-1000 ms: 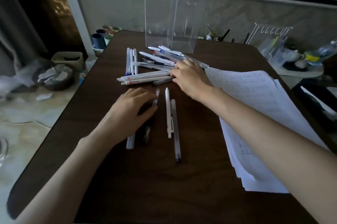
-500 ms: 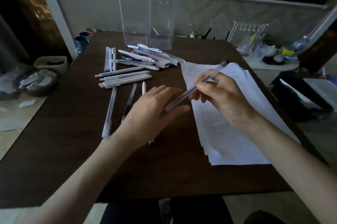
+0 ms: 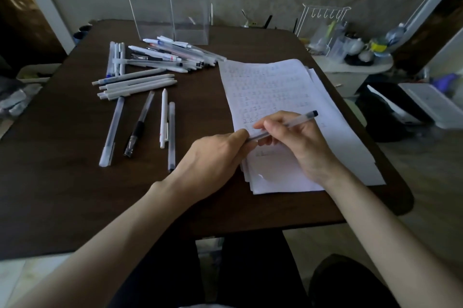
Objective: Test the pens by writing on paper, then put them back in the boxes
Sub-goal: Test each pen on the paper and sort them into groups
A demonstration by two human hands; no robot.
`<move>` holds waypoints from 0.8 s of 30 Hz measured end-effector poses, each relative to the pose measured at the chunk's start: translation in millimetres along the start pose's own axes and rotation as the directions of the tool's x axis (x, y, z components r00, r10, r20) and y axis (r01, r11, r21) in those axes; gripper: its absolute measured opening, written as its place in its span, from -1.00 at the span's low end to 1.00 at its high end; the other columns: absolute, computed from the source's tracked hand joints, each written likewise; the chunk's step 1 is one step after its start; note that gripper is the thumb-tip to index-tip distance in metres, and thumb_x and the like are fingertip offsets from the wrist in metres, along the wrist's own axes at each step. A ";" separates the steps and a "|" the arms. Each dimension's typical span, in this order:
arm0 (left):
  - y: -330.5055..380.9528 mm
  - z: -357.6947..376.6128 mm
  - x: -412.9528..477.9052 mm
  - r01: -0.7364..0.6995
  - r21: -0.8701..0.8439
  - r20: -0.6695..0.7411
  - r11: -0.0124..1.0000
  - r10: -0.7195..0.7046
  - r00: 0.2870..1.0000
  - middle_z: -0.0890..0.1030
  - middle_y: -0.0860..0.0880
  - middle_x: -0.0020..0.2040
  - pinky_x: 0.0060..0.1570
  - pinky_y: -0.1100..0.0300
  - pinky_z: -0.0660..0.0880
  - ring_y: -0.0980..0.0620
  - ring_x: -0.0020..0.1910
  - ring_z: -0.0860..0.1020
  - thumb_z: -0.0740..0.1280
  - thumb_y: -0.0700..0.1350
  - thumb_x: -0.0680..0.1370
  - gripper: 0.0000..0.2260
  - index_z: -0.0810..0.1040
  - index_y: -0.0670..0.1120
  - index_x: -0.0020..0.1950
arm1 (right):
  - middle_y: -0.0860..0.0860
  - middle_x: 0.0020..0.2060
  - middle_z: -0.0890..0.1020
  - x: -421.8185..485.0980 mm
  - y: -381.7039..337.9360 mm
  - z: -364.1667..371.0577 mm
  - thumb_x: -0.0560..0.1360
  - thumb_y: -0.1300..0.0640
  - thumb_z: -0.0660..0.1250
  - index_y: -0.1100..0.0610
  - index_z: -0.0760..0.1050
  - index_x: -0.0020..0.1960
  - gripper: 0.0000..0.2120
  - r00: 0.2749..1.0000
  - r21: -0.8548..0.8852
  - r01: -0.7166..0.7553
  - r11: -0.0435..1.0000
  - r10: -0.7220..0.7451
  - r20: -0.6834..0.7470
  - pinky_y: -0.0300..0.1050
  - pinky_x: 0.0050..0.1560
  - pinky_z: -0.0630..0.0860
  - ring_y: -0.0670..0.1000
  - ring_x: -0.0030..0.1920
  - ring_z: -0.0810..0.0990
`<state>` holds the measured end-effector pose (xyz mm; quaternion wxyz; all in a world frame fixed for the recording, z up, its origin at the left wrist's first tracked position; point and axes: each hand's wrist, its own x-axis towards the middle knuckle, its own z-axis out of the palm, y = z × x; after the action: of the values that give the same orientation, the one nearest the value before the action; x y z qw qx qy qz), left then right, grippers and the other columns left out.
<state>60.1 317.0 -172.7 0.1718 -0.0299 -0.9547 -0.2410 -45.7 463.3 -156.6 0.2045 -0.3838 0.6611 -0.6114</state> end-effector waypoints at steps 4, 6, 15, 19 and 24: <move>-1.3 0.3 -0.8 0.001 0.045 -0.002 0.999 -0.001 1.000 0.30 0.12 -0.46 -0.48 0.18 0.23 0.15 -0.53 0.27 0.02 0.16 0.59 -0.75 0.25 0.04 -0.18 | -0.02 -0.30 0.65 0.2 3.8 -2.3 0.53 0.15 0.27 0.19 0.63 -0.14 -0.80 0.999 0.013 0.028 1.000 -0.028 -0.017 -0.25 -0.17 0.53 -0.06 -0.24 0.61; -3.2 0.2 -1.0 -0.001 0.055 -0.021 0.998 0.003 1.000 0.32 0.09 -0.47 -0.52 0.23 0.20 0.15 -0.55 0.29 -0.02 0.22 0.57 -0.72 0.26 0.07 -0.19 | 0.01 -0.29 0.65 0.3 6.6 -3.0 0.53 0.10 0.26 0.18 0.65 -0.14 -0.76 0.999 0.021 0.040 0.999 -0.039 -0.029 -0.17 -0.14 0.52 0.00 -0.23 0.62; 3.2 -5.8 -3.4 0.092 -0.035 -0.080 0.995 -0.095 0.992 0.57 0.02 0.06 -0.20 0.18 0.42 0.10 0.04 0.54 -0.01 0.39 0.48 -0.37 0.27 0.01 0.38 | -0.06 -0.46 0.57 -2.7 5.6 -16.2 0.53 0.08 0.30 0.16 0.53 -0.20 -0.81 0.909 0.017 0.099 0.995 -0.084 -0.409 -0.27 -0.35 0.41 -0.09 -0.41 0.50; -0.4 1.4 -6.4 -0.210 0.150 0.118 0.966 0.194 0.974 0.38 0.03 -0.11 -0.14 0.13 0.39 0.08 -0.14 0.41 -0.01 0.29 0.56 -0.50 0.37 0.12 0.40 | -0.05 -0.46 0.48 -5.6 9.7 -18.0 0.48 0.17 0.40 0.18 0.44 -0.24 -0.81 0.916 -0.169 0.003 0.986 -0.071 -0.396 -0.32 -0.39 0.36 -0.15 -0.45 0.44; -4.0 8.5 -7.8 -0.218 0.194 0.168 0.956 0.186 0.968 0.34 0.04 -0.14 -0.18 0.15 0.37 0.07 -0.17 0.39 0.04 0.28 0.54 -0.55 0.43 0.19 0.35 | -0.06 -0.53 0.51 -9.8 13.8 -17.1 0.45 0.18 0.44 0.24 0.41 -0.29 -0.74 0.932 -0.214 -0.129 0.968 0.044 -0.361 -0.33 -0.40 0.39 -0.16 -0.49 0.47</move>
<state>64.2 317.7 -184.2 0.1263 -0.1270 -0.9769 -0.1165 -55.8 481.3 -169.0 0.0628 -0.2595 0.7707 -0.5786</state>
